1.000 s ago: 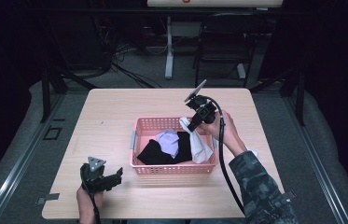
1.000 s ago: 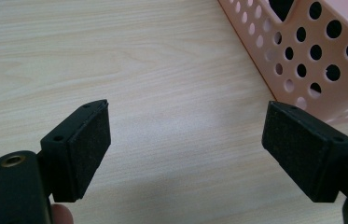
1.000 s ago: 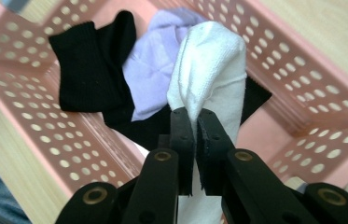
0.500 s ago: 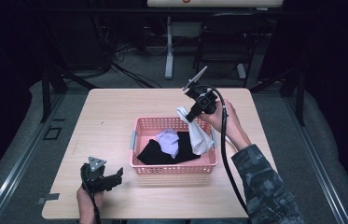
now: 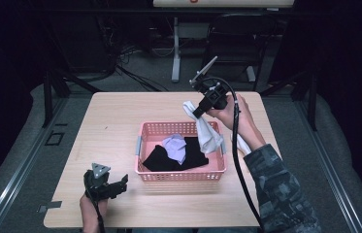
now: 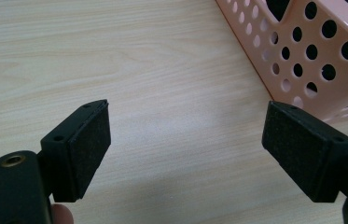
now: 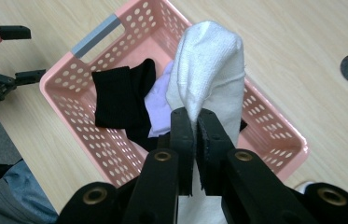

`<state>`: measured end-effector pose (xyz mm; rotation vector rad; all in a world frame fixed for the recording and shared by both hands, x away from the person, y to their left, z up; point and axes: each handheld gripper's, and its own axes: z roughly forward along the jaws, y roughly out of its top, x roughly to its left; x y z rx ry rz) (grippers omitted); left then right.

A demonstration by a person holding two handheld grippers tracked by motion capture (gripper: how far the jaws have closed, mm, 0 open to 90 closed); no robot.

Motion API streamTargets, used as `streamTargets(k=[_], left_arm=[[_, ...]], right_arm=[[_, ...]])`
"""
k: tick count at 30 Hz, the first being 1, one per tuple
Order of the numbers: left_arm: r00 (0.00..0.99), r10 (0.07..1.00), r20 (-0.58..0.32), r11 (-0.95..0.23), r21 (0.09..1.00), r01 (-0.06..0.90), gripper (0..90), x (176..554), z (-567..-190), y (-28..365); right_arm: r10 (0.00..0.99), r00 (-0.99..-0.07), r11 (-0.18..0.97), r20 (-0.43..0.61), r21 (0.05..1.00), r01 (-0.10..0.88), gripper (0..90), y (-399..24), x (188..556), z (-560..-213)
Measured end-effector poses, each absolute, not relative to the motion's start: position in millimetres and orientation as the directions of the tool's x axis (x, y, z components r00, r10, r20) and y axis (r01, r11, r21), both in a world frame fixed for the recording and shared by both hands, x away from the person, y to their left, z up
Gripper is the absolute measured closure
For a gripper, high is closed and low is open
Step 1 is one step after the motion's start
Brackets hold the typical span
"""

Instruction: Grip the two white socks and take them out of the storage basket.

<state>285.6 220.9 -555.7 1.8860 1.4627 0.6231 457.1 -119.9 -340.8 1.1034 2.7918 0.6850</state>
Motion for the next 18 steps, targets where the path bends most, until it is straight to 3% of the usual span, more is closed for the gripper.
streamTargets(k=[18], left_arm=[[0.258,0.966,-0.025,-0.154,0.745,0.649,15.5,286,-556,221]], right_arm=[[0.732,-0.679,0.590,0.060,0.442,0.675,86.4,-173,449,-316]])
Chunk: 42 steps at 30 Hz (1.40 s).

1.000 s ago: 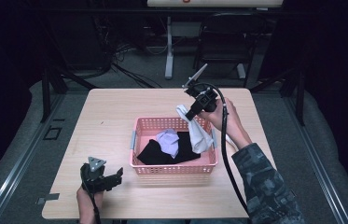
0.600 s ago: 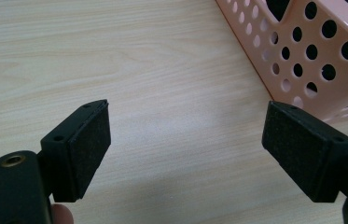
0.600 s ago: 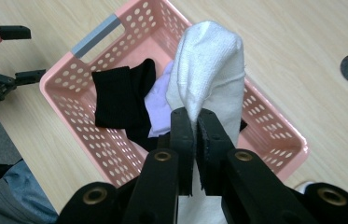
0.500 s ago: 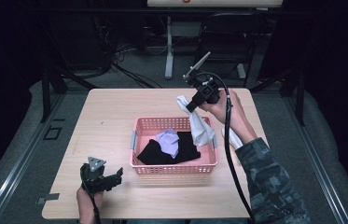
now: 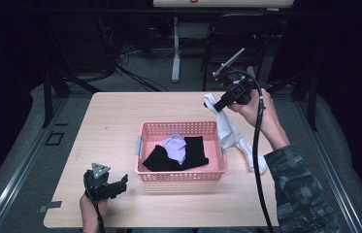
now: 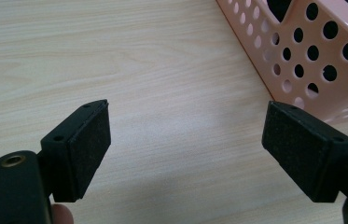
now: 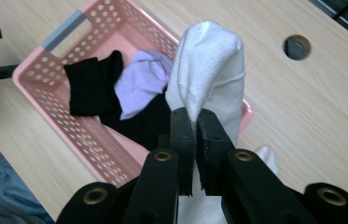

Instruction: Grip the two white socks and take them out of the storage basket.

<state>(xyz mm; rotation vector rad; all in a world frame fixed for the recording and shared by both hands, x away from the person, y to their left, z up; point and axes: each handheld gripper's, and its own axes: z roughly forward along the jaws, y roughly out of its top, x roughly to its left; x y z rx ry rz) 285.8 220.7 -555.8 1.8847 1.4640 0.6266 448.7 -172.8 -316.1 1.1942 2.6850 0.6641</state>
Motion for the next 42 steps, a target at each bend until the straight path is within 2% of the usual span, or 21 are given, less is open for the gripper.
streamTargets(k=[10,18,26,42], left_arm=[[0.258,0.966,-0.026,-0.154,0.742,0.653,15.5,286,-556,220],[0.256,0.966,-0.027,-0.153,0.741,0.653,15.5,286,-556,220],[0.255,0.967,-0.025,-0.153,0.743,0.652,15.5,286,-556,221],[0.254,0.967,-0.022,-0.154,0.742,0.652,15.6,286,-556,222]], right_arm=[[0.805,-0.592,0.518,0.044,0.434,0.737,86.5,-232,446,-317],[0.852,-0.522,0.462,0.042,0.409,0.787,86.5,-268,446,-335],[0.874,-0.483,0.435,0.050,0.364,0.824,86.4,-284,452,-373],[0.899,-0.428,0.387,0.093,0.286,0.877,86.0,-284,469,-463]])
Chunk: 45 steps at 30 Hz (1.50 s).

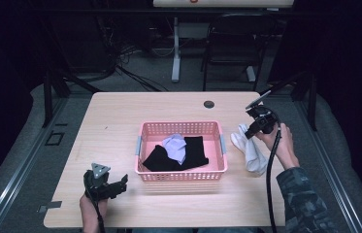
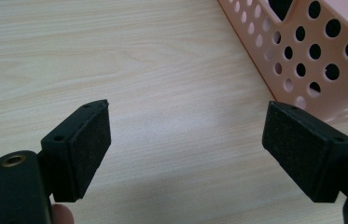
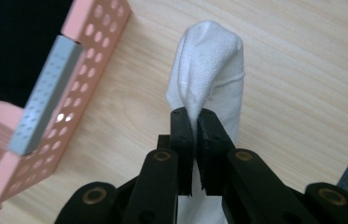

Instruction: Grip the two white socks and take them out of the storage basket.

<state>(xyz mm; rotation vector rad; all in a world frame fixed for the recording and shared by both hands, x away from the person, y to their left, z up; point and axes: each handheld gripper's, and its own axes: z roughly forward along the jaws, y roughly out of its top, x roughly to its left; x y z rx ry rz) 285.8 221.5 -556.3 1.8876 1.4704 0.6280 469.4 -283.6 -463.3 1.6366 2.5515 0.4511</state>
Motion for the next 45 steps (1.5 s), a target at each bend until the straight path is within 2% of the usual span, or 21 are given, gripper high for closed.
streamTargets(k=[4,6,10,15,21,25,32,36,40,41,45], left_arm=[[0.255,0.967,-0.021,-0.155,0.744,0.651,15.6,286,-556,222],[0.254,0.967,-0.022,-0.154,0.744,0.650,15.6,286,-556,222],[0.253,0.967,-0.023,-0.152,0.745,0.650,15.6,285,-556,222],[0.259,0.966,-0.025,-0.154,0.747,0.646,15.6,285,-556,221],[0.257,0.966,-0.026,-0.151,0.749,0.645,15.6,285,-556,222],[0.261,0.965,-0.026,-0.153,0.751,0.642,15.6,285,-555,221],[0.264,0.964,-0.024,-0.156,0.752,0.640,15.6,285,-555,221],[0.264,0.964,-0.022,-0.158,0.751,0.642,15.6,285,-555,220],[0.262,0.965,-0.021,-0.159,0.750,0.642,15.6,285,-555,220],[0.262,0.965,-0.020,-0.159,0.750,0.642,15.6,285,-555,220],[0.262,0.965,-0.019,-0.159,0.750,0.642,15.5,285,-555,220]], right_arm=[[0.901,-0.420,0.381,0.108,0.268,0.885,84.8,-284,474,-477],[0.904,-0.415,0.376,0.106,0.269,0.887,80.8,-283,475,-482],[0.902,-0.422,0.386,0.094,0.265,0.884,65.8,-282,474,-480],[0.896,-0.432,0.382,0.105,0.316,0.868,42.7,-284,463,-465],[0.871,-0.474,0.402,0.128,0.369,0.838,22.3,-285,441,-447],[0.860,-0.497,0.420,0.116,0.392,0.818,15.2,-285,424,-439],[0.856,-0.508,0.433,0.090,0.410,0.802,11.4,-288,397,-440],[0.859,-0.506,0.431,0.079,0.420,0.798,5.9,-293,382,-448],[0.860,-0.505,0.431,0.072,0.428,0.795,4.1,-299,370,-459],[0.865,-0.496,0.412,0.074,0.458,0.787,4.2,-300,366,-463],[0.870,-0.488,0.399,0.072,0.480,0.781,1.8,-306,354,-475]])
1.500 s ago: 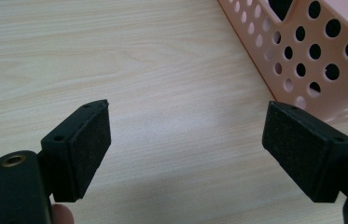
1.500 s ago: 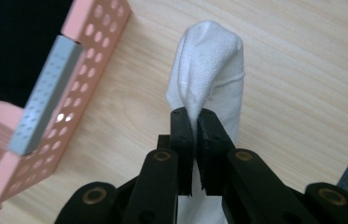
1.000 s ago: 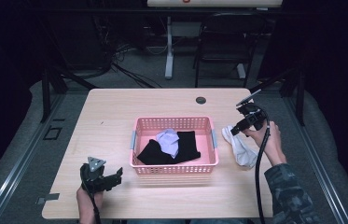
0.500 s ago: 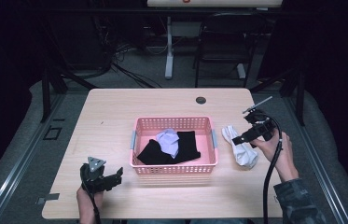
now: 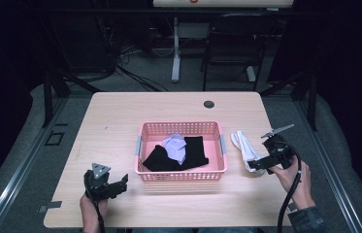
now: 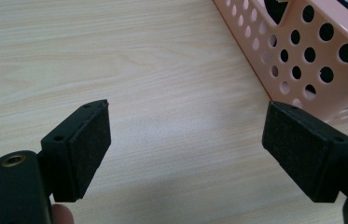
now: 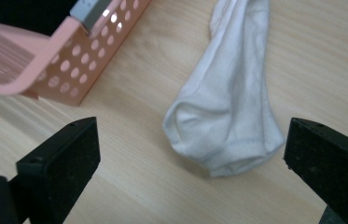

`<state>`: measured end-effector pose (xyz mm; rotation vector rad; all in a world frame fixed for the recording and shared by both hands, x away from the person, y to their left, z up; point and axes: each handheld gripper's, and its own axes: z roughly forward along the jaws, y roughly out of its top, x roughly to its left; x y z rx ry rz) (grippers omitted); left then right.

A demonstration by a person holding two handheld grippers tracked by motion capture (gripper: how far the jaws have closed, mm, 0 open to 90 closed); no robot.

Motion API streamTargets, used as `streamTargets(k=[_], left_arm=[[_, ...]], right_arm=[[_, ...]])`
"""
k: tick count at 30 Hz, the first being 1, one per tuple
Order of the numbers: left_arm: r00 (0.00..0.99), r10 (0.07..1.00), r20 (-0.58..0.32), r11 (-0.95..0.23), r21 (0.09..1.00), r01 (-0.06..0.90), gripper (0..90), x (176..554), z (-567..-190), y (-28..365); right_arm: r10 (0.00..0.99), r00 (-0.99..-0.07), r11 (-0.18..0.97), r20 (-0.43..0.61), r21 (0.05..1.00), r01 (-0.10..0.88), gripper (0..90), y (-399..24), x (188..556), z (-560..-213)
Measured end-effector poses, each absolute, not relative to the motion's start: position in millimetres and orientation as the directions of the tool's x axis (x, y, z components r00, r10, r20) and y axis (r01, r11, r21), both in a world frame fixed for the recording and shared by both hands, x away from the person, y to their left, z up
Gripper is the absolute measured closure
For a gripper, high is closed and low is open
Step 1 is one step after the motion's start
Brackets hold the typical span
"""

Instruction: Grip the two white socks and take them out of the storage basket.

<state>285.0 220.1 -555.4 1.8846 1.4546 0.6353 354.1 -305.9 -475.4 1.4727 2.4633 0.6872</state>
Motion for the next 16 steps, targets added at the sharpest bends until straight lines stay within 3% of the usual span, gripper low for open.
streamTargets(k=[16], left_arm=[[0.272,0.962,-0.014,-0.170,0.750,0.639,15.5,285,-555,219]], right_arm=[[0.890,-0.448,0.364,0.083,0.461,0.809,1.5,-326,330,-510]])
